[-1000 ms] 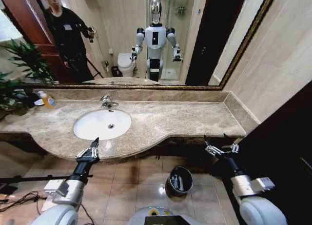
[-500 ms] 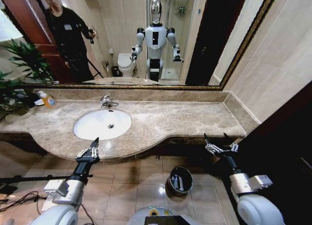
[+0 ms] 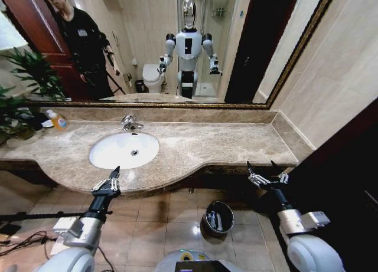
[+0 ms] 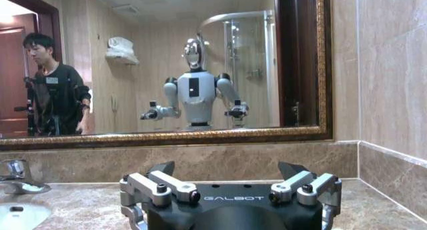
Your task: Pick up the trash from the sink and place it in the trash bin.
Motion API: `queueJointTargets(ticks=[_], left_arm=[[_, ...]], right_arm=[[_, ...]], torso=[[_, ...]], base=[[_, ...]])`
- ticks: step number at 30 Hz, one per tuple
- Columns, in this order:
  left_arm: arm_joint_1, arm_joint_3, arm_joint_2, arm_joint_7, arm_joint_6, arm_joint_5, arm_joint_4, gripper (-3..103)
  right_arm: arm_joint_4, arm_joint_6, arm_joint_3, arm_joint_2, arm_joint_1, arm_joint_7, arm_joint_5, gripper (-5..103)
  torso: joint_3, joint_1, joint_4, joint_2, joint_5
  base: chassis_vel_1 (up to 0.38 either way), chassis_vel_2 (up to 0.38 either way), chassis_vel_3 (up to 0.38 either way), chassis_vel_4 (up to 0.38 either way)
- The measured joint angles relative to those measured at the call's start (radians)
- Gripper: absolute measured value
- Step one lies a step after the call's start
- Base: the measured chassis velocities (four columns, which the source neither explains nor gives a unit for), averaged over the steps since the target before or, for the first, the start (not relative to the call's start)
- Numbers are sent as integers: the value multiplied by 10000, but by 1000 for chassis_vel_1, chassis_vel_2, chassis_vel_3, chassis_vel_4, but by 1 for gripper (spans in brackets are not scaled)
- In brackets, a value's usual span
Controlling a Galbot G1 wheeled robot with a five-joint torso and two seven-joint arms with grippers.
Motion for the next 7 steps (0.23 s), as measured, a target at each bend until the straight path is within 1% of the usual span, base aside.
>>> queueJointTargets(ticks=[7], left_arm=[[0, 0, 0, 0, 0, 0, 0, 0]], right_arm=[[1, -1, -5, 0, 2, 5, -4, 100]], torso=[[0, 0, 0, 0, 0]], base=[[0, 0, 0, 0]])
